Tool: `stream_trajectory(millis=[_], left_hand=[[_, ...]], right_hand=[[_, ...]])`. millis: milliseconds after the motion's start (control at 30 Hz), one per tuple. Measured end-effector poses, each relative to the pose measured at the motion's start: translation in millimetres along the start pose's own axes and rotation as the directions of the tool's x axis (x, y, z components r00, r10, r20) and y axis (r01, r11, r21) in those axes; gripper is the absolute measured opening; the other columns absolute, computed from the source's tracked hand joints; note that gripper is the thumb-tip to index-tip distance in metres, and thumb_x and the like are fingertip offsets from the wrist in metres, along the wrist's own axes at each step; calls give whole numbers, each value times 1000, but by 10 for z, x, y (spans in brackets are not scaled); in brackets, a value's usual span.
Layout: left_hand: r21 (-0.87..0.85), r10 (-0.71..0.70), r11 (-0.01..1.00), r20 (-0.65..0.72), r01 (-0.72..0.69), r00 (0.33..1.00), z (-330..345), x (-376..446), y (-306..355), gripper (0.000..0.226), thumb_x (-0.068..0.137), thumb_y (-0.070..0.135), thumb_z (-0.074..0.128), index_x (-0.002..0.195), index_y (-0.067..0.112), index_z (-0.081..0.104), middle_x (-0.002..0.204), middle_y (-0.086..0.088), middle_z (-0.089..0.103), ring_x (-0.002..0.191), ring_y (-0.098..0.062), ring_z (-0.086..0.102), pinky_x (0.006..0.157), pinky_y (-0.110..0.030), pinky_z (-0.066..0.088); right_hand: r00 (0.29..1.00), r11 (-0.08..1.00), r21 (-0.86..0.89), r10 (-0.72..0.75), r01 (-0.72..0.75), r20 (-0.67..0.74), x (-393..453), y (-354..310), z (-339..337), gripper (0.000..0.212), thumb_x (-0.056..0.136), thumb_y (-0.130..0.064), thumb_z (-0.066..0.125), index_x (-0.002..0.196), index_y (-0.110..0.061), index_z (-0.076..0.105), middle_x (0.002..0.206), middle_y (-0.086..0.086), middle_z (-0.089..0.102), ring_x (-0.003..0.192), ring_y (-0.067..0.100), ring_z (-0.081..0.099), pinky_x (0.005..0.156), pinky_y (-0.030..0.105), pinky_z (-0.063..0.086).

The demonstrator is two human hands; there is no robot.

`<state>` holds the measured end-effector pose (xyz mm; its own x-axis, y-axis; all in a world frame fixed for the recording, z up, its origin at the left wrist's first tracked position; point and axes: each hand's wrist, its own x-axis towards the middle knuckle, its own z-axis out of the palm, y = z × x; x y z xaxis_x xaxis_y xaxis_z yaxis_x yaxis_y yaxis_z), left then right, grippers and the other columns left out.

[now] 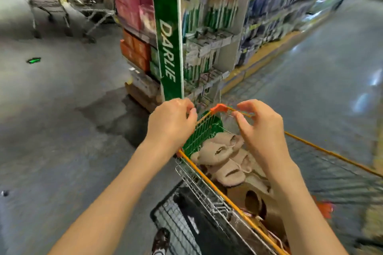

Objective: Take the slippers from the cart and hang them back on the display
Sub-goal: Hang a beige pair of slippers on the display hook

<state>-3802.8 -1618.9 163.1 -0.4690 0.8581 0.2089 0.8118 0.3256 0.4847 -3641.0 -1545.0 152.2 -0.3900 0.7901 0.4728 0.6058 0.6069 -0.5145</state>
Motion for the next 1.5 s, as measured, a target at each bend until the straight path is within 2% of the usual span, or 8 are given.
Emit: stream_trajectory(millis=[267,367,500,633,1033,1267,1400,1500], left_hand=[[-98,289,957,197,-274,937,731,936,221,27,93,28,47,110,19,66,109,-1,67,102,-23,61,82,-37,50],[-140,292,955,315,-260,903,1201,1045,241,26,92,27,48,109,17,65,110,-4,67,101,-26,62,82,-38,51],[-91,254,967,389,-237,886,1834,1091,21,37,92,24,49,127,15,55,120,-7,62,111,-26,56,87,-38,46],[-39,115,993,431,-109,895,2302,1127,-248,39,91,20,52,126,4,53,119,-17,58,113,-34,52,90,-43,45],[122,59,978,615,-168,787,3292,1525,-52,48,92,22,44,136,4,39,130,-17,49,120,-33,44,94,-40,39],[175,25,960,721,-217,692,3790,1638,-87,47,95,26,39,141,18,30,137,-17,42,127,-33,38,100,-42,37],[201,8,952,739,-231,674,4047,1735,-203,46,98,26,33,144,27,25,137,-16,41,126,-33,39,100,-42,35],[220,-12,937,799,-272,602,4193,1753,-286,54,97,23,35,147,30,19,142,-18,34,130,-33,33,102,-41,33]], right_hand=[[920,928,-116,325,-355,-218,231,583,72,10,83,-11,65,92,-5,65,92,10,69,91,29,63,82,36,47],[859,860,-137,455,-492,-235,132,853,107,11,83,-11,64,92,-5,65,93,11,69,93,30,63,83,35,45],[794,780,-150,593,-607,-133,120,1174,355,19,89,-18,58,104,-7,63,103,8,67,100,24,61,86,34,46],[766,757,-180,642,-628,22,248,1420,773,26,91,-22,55,113,-9,59,109,8,64,104,22,58,86,33,46],[634,642,-245,764,-726,121,628,2228,1362,31,94,-28,48,120,-11,52,117,8,62,107,27,58,82,36,47],[442,534,-374,842,-758,307,724,2750,1911,44,95,-27,40,134,-7,33,131,16,49,114,35,53,88,43,47],[384,523,-461,848,-717,366,650,2950,2292,37,97,-29,35,126,-6,38,128,15,49,112,34,54,86,41,44],[334,516,-508,849,-690,408,549,3043,2475,39,99,-31,33,128,-5,37,129,13,50,112,32,54,87,39,43]])
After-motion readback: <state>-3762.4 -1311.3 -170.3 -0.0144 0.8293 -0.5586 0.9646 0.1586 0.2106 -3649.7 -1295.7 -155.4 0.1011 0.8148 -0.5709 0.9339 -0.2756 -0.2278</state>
